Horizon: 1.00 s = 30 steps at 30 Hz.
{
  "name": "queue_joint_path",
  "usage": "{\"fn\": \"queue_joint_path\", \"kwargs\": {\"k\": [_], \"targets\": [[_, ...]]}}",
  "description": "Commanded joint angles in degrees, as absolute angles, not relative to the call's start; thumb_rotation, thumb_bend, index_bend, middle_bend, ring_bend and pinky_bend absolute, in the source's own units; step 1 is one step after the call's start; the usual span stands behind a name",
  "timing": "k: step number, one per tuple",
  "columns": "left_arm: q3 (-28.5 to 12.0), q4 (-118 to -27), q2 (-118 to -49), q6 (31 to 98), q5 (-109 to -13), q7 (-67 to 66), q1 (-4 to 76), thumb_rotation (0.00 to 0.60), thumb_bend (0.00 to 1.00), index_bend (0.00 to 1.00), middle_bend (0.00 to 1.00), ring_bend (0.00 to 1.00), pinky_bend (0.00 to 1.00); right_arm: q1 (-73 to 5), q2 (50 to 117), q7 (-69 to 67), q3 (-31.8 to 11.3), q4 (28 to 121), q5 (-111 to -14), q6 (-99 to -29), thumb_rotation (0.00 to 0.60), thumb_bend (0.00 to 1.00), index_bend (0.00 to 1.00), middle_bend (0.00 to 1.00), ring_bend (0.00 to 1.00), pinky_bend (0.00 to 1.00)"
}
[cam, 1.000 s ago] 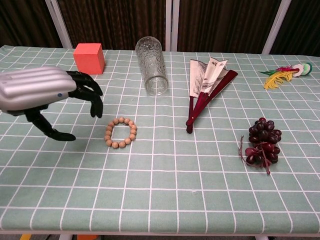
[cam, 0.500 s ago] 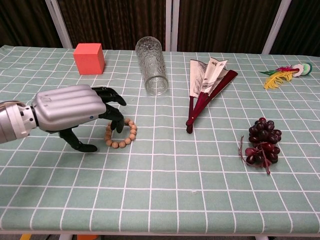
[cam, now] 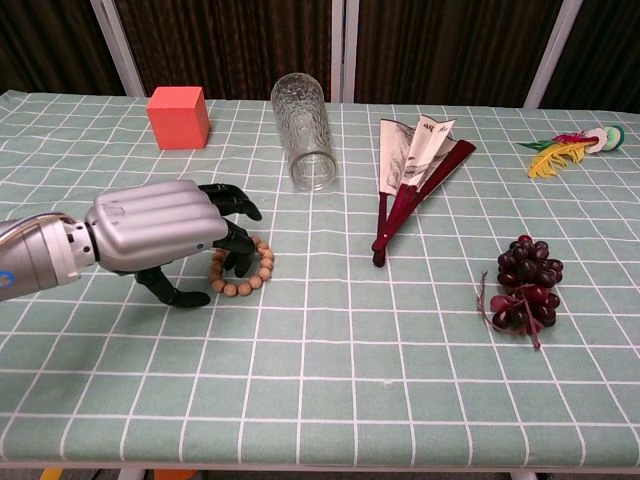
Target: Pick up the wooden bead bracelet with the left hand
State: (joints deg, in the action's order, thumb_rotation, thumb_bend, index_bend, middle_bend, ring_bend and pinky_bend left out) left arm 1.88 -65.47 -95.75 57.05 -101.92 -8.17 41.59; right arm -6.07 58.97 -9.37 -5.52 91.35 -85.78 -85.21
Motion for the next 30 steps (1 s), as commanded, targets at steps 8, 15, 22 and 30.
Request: {"fn": "queue_joint_path", "kwargs": {"k": [8,15,22,30], "targets": [[2.69,-63.98,-97.01,57.53,-100.81,-7.99,41.93,0.6,0.26,0.49,0.5,0.18,0.11,-5.8,59.01,-9.44,-5.51,91.34,-85.71,-85.44,0.6,0.1,0.0,0.06,0.0,0.0],[3.3,-62.87,-97.66,58.18,-100.21,-7.49,41.85,0.6,0.32,0.52,0.52,0.21,0.12,-5.73,58.92,-9.34,-5.6,91.48,-85.81,-85.62,0.6,0.1,0.0,0.07,0.0,0.0],[2.65,-62.39,-98.46,61.8,-98.2,-1.03,40.27,0.6,0.37,0.56,0.56,0.25,0.15,-5.58,58.9,-9.35,-5.66,91.56,-86.13,-86.09,0.6,0.1,0.0,0.06,0.0,0.0],[-3.82,-68.53,-96.3,63.42,-87.0,35.68,37.26,0.6,0.39,0.58,0.58,0.25,0.16,-5.24,58.83,-9.69,-5.72,91.51,-86.39,-86.83,0.6,0.1,0.0,0.06,0.0,0.0]]}}
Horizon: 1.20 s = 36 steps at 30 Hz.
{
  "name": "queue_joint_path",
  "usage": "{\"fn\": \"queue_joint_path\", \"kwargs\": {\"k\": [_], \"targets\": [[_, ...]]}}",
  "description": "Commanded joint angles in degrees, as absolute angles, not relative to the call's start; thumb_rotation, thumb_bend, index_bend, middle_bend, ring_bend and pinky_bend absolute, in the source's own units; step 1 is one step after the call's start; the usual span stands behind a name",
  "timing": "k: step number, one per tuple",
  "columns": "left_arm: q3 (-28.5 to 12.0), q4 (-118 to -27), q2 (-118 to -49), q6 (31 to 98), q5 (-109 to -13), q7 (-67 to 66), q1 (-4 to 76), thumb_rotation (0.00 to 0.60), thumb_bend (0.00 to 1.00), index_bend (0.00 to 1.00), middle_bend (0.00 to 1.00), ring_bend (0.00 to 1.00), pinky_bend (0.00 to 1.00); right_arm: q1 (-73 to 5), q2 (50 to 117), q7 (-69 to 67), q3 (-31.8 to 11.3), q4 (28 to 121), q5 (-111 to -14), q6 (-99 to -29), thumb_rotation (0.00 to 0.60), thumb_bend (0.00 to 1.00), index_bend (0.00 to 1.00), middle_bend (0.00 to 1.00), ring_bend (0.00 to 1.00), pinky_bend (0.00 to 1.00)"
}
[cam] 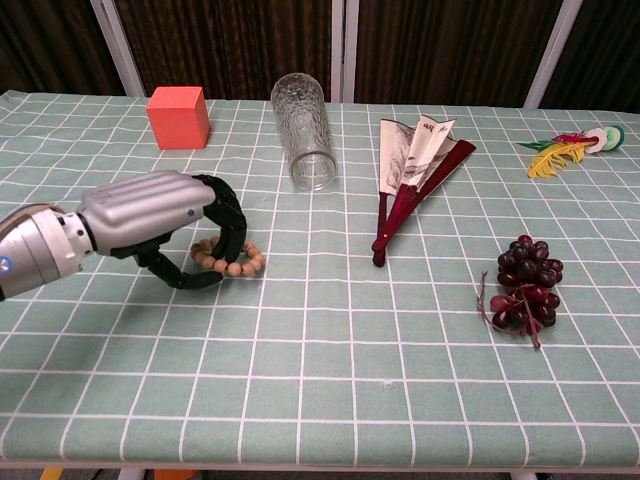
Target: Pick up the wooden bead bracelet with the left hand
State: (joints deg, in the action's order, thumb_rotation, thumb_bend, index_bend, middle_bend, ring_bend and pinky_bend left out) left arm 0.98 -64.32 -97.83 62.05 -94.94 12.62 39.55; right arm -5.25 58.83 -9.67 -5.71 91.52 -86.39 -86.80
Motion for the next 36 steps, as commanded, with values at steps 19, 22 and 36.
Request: {"fn": "queue_joint_path", "kwargs": {"k": [19,22,36], "targets": [[-8.44,-82.74,-84.32,42.58,-84.14,113.06,37.3,0.6,0.41,0.58,0.58,0.25,0.18,-5.2,58.78,-9.07,-6.03,92.15,-87.09,-87.73,0.6,0.1,0.0,0.07,0.0,0.0],[-7.88,-83.27,-83.56,42.31,-85.83,119.25,37.82,0.577,0.41,0.57,0.58,0.25,0.18,-5.18,58.73,-8.9,-6.01,92.32,-87.12,-87.74,0.6,0.1,0.0,0.07,0.0,0.0],[-5.33,-81.06,-82.82,45.04,-89.94,125.09,39.97,0.291,0.41,0.55,0.57,0.26,0.18,-4.94,58.62,-8.93,-6.02,92.43,-87.17,-88.08,0.6,0.1,0.0,0.07,0.0,0.0]]}}
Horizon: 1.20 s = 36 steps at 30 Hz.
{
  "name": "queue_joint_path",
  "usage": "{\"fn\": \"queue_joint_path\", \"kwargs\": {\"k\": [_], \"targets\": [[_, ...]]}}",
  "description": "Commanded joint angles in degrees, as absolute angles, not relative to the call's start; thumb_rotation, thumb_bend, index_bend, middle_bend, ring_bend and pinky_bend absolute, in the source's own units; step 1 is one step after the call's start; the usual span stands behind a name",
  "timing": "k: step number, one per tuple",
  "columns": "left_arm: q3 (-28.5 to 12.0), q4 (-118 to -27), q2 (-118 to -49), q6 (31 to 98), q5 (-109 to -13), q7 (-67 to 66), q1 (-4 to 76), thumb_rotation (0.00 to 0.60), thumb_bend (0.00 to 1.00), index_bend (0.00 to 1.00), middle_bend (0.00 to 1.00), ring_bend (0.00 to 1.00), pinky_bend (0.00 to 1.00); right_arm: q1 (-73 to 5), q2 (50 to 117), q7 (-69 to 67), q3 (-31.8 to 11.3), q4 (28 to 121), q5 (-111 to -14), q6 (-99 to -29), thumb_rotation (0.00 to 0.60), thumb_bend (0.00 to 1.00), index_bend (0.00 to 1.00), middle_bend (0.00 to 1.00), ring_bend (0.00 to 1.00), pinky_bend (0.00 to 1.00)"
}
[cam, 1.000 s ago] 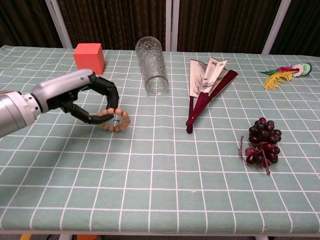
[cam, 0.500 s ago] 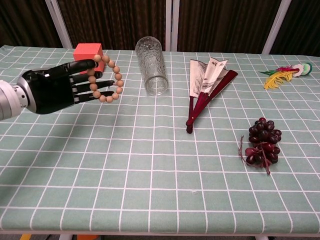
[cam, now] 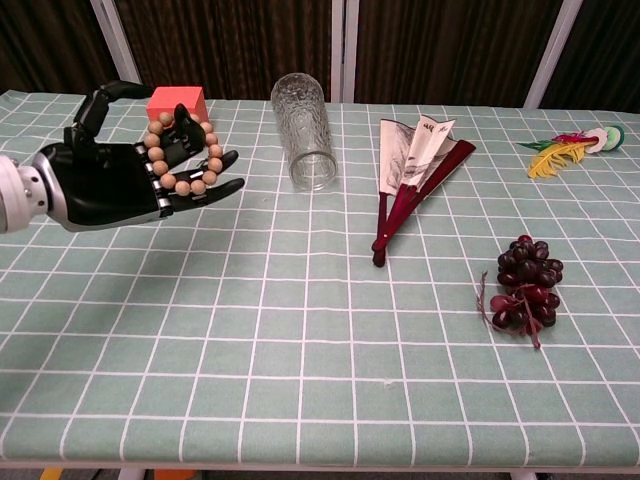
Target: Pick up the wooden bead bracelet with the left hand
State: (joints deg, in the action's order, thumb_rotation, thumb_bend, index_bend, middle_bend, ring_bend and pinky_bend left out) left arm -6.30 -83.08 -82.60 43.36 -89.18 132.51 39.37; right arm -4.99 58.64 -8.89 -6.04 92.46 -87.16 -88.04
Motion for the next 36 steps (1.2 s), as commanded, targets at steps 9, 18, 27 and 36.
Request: {"fn": "queue_joint_path", "kwargs": {"k": [9,18,27,36], "targets": [[-7.72,-81.47,-86.77,50.09,-79.37,85.21,36.98,0.311,0.42,0.62,0.66,0.34,0.18,-4.96,58.66,-9.08,-5.94,92.19,-87.35,-88.0,0.6,0.1,0.0,0.07,0.0,0.0],[-10.0,-84.22,-88.62,51.38,-72.53,70.06,35.46,0.347,0.42,0.7,0.75,0.43,0.19,-4.9,58.73,-9.12,-5.9,92.06,-87.35,-88.02,0.6,0.1,0.0,0.07,0.0,0.0],[-11.56,-85.23,-88.94,50.47,-70.79,66.93,34.39,0.43,0.42,0.76,0.8,0.47,0.2,-4.86,58.83,-9.39,-5.83,91.74,-87.33,-87.91,0.6,0.1,0.0,0.07,0.0,0.0],[-12.44,-86.05,-88.98,49.78,-70.83,65.92,33.24,0.361,0.42,0.77,0.82,0.49,0.2,-4.74,58.82,-9.52,-5.84,91.69,-87.39,-88.14,0.6,0.1,0.0,0.07,0.0,0.0]]}}
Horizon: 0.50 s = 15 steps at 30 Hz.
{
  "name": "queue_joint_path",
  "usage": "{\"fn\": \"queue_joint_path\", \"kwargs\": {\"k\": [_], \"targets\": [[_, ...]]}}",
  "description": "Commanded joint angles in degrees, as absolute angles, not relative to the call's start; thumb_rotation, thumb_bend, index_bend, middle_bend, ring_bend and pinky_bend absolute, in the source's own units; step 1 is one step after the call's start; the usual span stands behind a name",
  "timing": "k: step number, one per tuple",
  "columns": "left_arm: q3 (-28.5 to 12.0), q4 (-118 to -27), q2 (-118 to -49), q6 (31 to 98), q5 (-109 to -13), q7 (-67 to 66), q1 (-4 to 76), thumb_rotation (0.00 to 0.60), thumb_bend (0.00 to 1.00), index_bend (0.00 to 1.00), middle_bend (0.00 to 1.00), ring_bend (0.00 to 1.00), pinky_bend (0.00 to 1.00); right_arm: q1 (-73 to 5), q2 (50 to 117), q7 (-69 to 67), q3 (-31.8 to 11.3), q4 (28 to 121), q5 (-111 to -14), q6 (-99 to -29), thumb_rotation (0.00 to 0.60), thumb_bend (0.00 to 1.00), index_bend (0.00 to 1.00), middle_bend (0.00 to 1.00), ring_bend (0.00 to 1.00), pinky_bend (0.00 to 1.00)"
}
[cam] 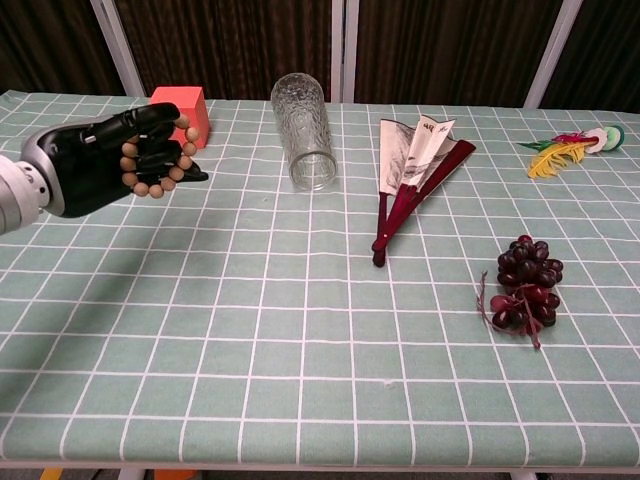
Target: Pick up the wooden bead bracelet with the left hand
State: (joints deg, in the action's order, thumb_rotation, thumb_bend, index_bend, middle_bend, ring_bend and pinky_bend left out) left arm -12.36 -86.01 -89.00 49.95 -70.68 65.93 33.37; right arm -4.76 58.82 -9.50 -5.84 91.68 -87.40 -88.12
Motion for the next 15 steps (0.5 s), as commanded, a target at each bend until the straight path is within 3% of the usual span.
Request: {"fn": "queue_joint_path", "kwargs": {"k": [1,6,15], "targets": [[-12.5,-86.06,-89.01,49.72,-71.03,65.94,33.11,0.336,0.42,0.77,0.82,0.49,0.2,-4.7,58.81,-9.57,-5.83,91.7,-87.41,-88.19,0.6,0.1,0.0,0.07,0.0,0.0],[-12.58,-85.93,-89.09,49.43,-71.94,66.18,32.66,0.19,0.42,0.78,0.82,0.49,0.2,-4.61,58.77,-9.5,-5.8,91.76,-87.46,-88.32,0.6,0.1,0.0,0.07,0.0,0.0],[-13.36,-85.97,-89.36,48.9,-71.5,65.79,31.97,0.288,0.45,0.8,0.84,0.49,0.2,-4.63,58.68,-9.2,-5.82,91.99,-87.62,-88.38,0.6,0.1,0.0,0.07,0.0,0.0]]}}
